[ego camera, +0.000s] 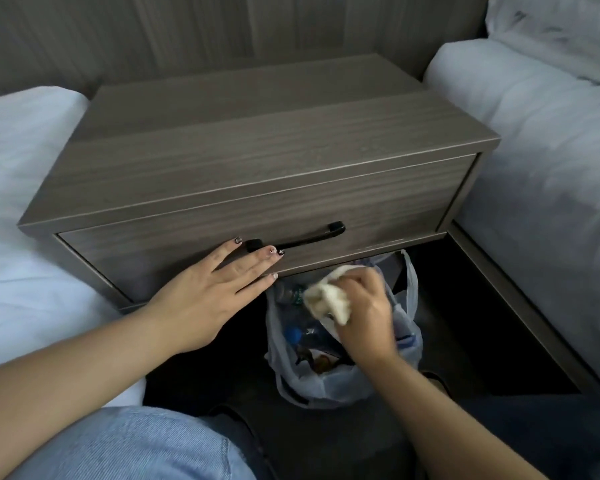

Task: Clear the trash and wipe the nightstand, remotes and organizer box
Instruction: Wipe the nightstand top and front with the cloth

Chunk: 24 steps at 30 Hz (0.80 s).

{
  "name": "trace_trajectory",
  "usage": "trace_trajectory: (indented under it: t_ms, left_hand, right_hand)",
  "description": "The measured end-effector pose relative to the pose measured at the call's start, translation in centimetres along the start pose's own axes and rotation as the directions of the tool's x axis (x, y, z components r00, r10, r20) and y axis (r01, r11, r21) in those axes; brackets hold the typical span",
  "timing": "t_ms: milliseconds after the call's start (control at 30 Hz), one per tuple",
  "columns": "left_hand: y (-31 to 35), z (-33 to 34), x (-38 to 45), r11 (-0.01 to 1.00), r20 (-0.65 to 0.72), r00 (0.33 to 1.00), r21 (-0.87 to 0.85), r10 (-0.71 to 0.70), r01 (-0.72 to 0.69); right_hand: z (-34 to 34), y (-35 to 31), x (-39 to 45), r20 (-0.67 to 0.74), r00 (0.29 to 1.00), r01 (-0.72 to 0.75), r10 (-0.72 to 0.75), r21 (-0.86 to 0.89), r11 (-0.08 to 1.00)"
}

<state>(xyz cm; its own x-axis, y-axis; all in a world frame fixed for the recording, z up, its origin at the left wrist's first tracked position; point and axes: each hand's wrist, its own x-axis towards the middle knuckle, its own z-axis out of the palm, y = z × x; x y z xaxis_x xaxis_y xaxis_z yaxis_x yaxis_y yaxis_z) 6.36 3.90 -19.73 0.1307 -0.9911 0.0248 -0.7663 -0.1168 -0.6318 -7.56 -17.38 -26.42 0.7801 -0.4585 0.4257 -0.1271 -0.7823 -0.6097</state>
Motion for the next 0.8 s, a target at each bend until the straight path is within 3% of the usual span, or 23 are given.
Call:
trace_trajectory:
  t_ms: [33,100,133,200,267,333,367,433,500,600,667,733,800]
  left_hand:
    - [0.0,0.0,0.0,1.000,0.000,1.000,-0.002,-0.002,0.002]
    - [0.1,-0.2,0.0,1.000,0.029,1.000,-0.003,-0.006,0.007]
    - [0.2,-0.3,0.0,1.000,0.055,0.998,0.004,-0.006,0.006]
    - [0.2,-0.3,0.0,0.999,0.097,0.995,0.036,-0.005,0.001]
    - [0.1,-0.6,0.0,0.998,0.099,0.995,0.058,0.006,-0.012]
    - [-0.2,-0.9,0.0,0.999,0.055,0.998,0.030,0.019,-0.021]
    - [-0.2,-1.3,0.0,1.000,0.011,1.000,-0.003,0.027,-0.027]
    - [-0.3,-2.1,0.1,0.995,-0.109,0.993,-0.092,0.037,-0.047]
    - [-0.6,-3.7,0.2,0.979,-0.221,0.975,-0.199,-0.010,-0.035]
    - [-1.4,-6.2,0.3,0.947,-0.327,0.926,-0.309,-0.190,0.085]
    - [-1.9,-7.0,0.4,0.917,-0.345,0.872,-0.321,-0.347,0.238]
    - [-2.1,-7.1,0.3,0.851,-0.289,0.813,-0.322,-0.506,0.415]
    - [-2.2,-7.2,0.1,0.784,-0.181,0.777,-0.318,-0.603,0.534]
  right_hand:
    - [-1.0,0.5,0.3,-0.108,0.990,-0.087,0.090,0.031,0.996]
    - [-3.5,1.2,2.2,-0.320,0.902,-0.280,0.289,0.075,0.957]
    - [-4.3,1.8,3.5,-0.375,0.853,-0.355,0.364,0.095,0.930]
    - [-4.2,2.6,5.5,-0.355,0.800,-0.481,0.484,0.104,0.871]
    - [-2.7,1.7,5.4,-0.231,0.890,-0.405,0.394,0.001,0.915]
    - [-1.4,0.0,3.3,-0.012,0.991,-0.133,0.133,-0.023,0.991]
    - [-1.5,-0.8,2.2,0.055,0.998,-0.020,0.019,0.009,1.000]
    - [-3.0,-2.0,1.1,-0.016,0.999,0.048,-0.047,0.069,0.996]
    - [-5.9,-3.3,2.2,-0.272,0.962,0.010,0.017,0.098,0.995]
    - [-9.9,-4.2,6.9,-0.617,0.776,-0.068,0.130,0.124,0.990]
    - [-11.7,-3.9,10.5,-0.687,0.703,-0.110,0.185,0.152,0.982]
    - [-11.9,-3.8,13.1,-0.579,0.809,-0.102,0.103,0.035,0.994]
    - [-10.4,-4.7,13.8,-0.345,0.935,0.032,-0.085,-0.156,0.987]
